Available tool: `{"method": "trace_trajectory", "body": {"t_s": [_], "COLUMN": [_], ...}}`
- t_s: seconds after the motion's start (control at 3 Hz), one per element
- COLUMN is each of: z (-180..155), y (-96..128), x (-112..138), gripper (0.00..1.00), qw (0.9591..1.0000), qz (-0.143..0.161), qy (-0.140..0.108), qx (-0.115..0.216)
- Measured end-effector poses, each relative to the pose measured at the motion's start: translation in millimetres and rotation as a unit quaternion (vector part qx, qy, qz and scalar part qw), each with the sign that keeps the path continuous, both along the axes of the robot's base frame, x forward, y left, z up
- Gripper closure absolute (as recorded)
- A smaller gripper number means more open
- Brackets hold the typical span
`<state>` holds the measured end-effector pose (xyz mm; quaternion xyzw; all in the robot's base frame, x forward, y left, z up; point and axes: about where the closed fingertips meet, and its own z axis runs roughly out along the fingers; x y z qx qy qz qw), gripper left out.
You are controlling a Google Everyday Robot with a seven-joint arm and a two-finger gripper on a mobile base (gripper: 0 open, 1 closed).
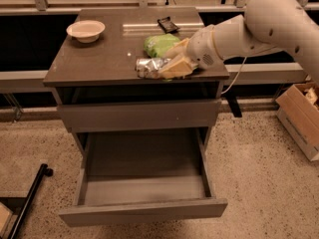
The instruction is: Pick redbull can from middle drawer and place on counter
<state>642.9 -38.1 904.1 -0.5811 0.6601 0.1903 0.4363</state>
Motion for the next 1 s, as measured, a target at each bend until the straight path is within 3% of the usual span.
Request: {"method": "trace_trajectory", "body": {"t_s": [0.33,1.0], "z": [-12,-12], "y": [17,58], "x": [4,66], "gripper": [1.0,1.0], "qw": [0.9996,0.9946], "qz": [-0.026,-0.091], "qy": [0.002,-0.041], "qx": [0.015,0.029]}}
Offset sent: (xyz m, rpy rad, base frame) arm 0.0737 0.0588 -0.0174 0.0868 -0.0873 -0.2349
